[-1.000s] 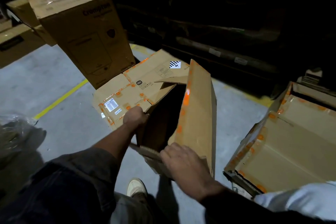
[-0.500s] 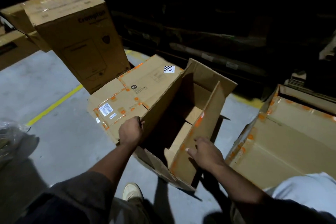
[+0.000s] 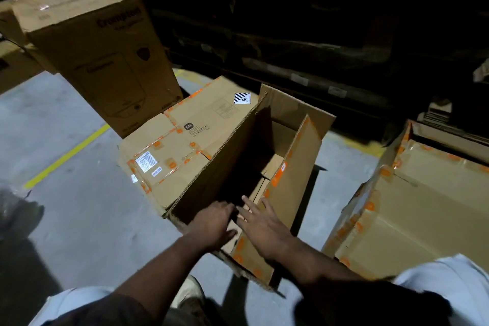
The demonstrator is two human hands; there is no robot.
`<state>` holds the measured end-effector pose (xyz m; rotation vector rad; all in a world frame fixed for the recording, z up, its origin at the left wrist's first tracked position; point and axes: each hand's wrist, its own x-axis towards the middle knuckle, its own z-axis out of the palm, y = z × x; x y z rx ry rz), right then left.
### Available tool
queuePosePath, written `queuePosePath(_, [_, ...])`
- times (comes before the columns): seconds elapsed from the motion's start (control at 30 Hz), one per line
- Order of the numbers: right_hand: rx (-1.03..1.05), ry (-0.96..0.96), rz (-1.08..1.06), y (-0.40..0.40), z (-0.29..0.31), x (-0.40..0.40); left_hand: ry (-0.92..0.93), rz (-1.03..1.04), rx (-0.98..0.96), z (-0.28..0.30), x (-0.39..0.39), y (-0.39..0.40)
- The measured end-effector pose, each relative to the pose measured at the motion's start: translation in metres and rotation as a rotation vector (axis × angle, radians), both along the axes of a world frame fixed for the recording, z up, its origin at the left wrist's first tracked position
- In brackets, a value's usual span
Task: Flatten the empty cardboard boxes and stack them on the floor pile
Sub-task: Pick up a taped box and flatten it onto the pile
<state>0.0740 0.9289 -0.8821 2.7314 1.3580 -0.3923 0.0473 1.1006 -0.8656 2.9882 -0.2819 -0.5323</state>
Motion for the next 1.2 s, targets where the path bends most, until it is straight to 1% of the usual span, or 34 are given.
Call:
queuePosePath(0.07, [-0.053,-0.043,-0.003,0.0,0.0,0.0,0.175,0.052,0.033,-0.008,-0.004,0.01])
queuePosePath(0.17, [-0.104,-0.055,-0.047,-0.003,0.018,0.006,0.385,0.148,0.128,-0.015,-0.007,0.042])
queuePosePath(0.23, [-0.098,-0.023,-0.087,-0.01,0.032,0.01,0.498,0.224,0.103,-0.013,-0.008,0.055])
queuePosePath(0.27, [-0.05,0.003,-0.119,-0.014,0.038,0.011,0.549,0.273,0.034,-0.008,-0.008,0.053])
queuePosePath(0.33, [0.097,0.04,-0.171,-0.021,0.048,0.011,0.666,0.354,-0.203,0.005,-0.004,0.036])
queuePosePath(0.37, [0.167,0.037,-0.182,-0.022,0.054,0.012,0.724,0.343,-0.326,0.013,-0.003,0.022])
queuePosePath(0.43, [0.258,-0.004,-0.194,-0.022,0.067,0.016,0.8,0.255,-0.549,0.029,-0.007,-0.01])
queuePosePath(0.47, [0.282,-0.019,-0.207,-0.022,0.072,0.019,0.813,0.231,-0.621,0.035,-0.011,-0.023])
queuePosePath(0.5, [0.298,-0.031,-0.211,-0.022,0.077,0.022,0.787,0.25,-0.684,0.036,-0.016,-0.031])
queuePosePath(0.53, [0.304,-0.045,-0.201,-0.023,0.081,0.024,0.688,0.281,-0.73,0.037,-0.021,-0.037])
queuePosePath(0.6, [0.312,-0.066,-0.164,-0.024,0.092,0.023,0.425,0.335,-0.71,0.04,-0.028,-0.038])
queuePosePath(0.63, [0.33,-0.069,-0.154,-0.024,0.097,0.023,0.348,0.363,-0.721,0.037,-0.03,-0.033])
queuePosePath(0.7, [0.412,-0.09,-0.151,-0.021,0.106,0.023,0.317,0.448,-0.837,0.039,-0.031,-0.024])
queuePosePath(0.77, [0.542,-0.078,-0.2,-0.019,0.111,0.026,0.268,0.555,-0.993,0.047,-0.027,-0.019])
queuePosePath(0.83, [0.67,-0.087,-0.337,-0.021,0.109,0.034,0.185,0.656,-1.141,0.059,-0.022,-0.015])
queuePosePath(0.87, [0.731,-0.096,-0.448,-0.026,0.103,0.04,0.133,0.685,-1.186,0.065,-0.019,-0.011])
queuePosePath(0.93, [0.861,-0.089,-0.722,-0.044,0.087,0.054,0.076,0.76,-1.25,0.071,-0.015,0.002])
queuePosePath(1.0, [0.933,-0.047,-1.01,-0.067,0.07,0.064,0.065,0.85,-1.329,0.07,-0.009,0.022])
queuePosePath(1.07, [0.879,0.023,-1.224,-0.083,0.055,0.068,0.05,0.964,-1.367,0.054,-0.005,0.041])
queuePosePath(1.1, [0.826,0.058,-1.281,-0.086,0.048,0.067,0.019,1.038,-1.416,0.044,-0.005,0.047])
queuePosePath(1.13, [0.788,0.093,-1.312,-0.087,0.04,0.064,-0.01,1.122,-1.46,0.037,-0.007,0.049])
queuePosePath(1.2, [0.736,0.183,-1.339,-0.084,0.02,0.057,-0.036,1.323,-1.459,0.015,-0.014,0.053])
